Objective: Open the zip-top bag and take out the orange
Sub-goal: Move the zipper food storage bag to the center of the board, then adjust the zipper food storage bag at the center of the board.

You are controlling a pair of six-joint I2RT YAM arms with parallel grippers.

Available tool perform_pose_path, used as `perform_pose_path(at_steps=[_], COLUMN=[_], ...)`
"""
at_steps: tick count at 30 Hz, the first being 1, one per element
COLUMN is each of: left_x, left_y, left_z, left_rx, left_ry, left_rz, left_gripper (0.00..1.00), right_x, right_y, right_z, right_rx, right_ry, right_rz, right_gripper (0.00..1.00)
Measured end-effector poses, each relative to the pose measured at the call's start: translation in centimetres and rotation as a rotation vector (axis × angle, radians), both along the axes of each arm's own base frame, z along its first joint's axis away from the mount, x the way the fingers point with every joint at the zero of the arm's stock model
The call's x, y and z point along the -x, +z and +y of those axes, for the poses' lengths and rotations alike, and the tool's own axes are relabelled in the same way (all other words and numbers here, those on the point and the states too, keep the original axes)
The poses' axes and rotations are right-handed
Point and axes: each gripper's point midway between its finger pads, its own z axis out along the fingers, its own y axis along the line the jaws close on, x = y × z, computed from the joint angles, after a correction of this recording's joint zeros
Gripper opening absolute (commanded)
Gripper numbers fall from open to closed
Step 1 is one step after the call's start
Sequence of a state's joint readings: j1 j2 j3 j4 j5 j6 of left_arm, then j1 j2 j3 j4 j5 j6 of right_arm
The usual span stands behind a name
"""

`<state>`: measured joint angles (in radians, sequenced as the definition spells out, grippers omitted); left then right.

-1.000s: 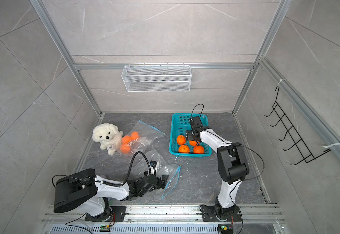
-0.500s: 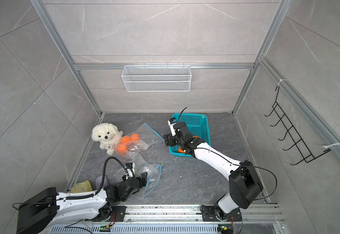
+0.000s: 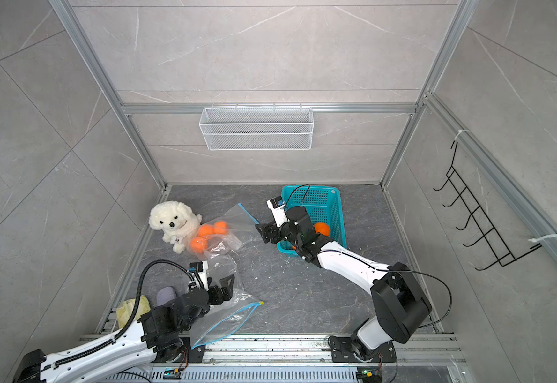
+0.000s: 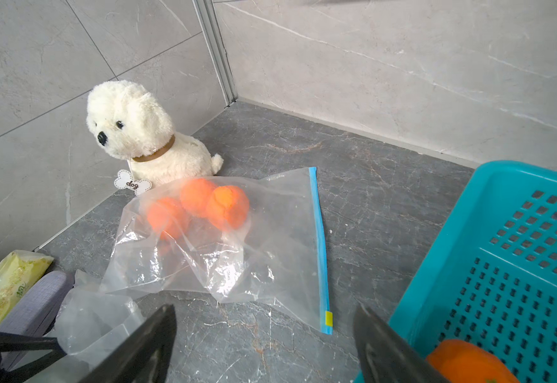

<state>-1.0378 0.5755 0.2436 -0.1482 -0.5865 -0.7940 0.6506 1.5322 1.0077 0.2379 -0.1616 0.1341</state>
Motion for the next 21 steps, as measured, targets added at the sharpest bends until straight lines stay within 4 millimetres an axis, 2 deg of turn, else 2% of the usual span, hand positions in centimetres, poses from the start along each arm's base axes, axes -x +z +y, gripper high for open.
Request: perform_pose_path(at_steps=[4, 7, 11, 16, 18, 21], left_x=[-1.0, -2.3, -3.8, -4.9, -5.7, -6.9], left_y=[3.1, 5.0, 6.0, 5.5, 4.5, 2.4], left_z=[-2.5, -4.7, -7.0, -9.0, -9.6, -9.3], left_rx=[-0.012, -0.001, 0.005, 0.008, 0.032, 0.070], left_ry=[-0.041, -0.050, -0.034, -0.045, -0.040, 0.000], left_rz=[-0.015, -0.030, -0.024, 0.008, 0.049, 0.095], left_gripper=[1.00, 1.00, 1.00, 1.00, 1.00, 1.00], right_x=[0.2, 0.7, 1.6, 3.3, 4.2, 5.5], right_y=[0.0, 0.1, 0.6, 2.1, 2.8, 3.7], right_z=[-0.3, -1.3, -2.2, -3.0, -3.7, -4.6], right_rx=[-0.007, -0.008, -0.019, -0.044, -0.058, -0.070], right_ry=[-0.005, -0.035, -0.044, -0.019, -0.020, -0.020], right_rz=[-0.012, -0.032, -0.051, -0.076, -0.093, -0.100], right_gripper=[0.87, 0.87, 0.87, 0.87, 0.87, 0.87])
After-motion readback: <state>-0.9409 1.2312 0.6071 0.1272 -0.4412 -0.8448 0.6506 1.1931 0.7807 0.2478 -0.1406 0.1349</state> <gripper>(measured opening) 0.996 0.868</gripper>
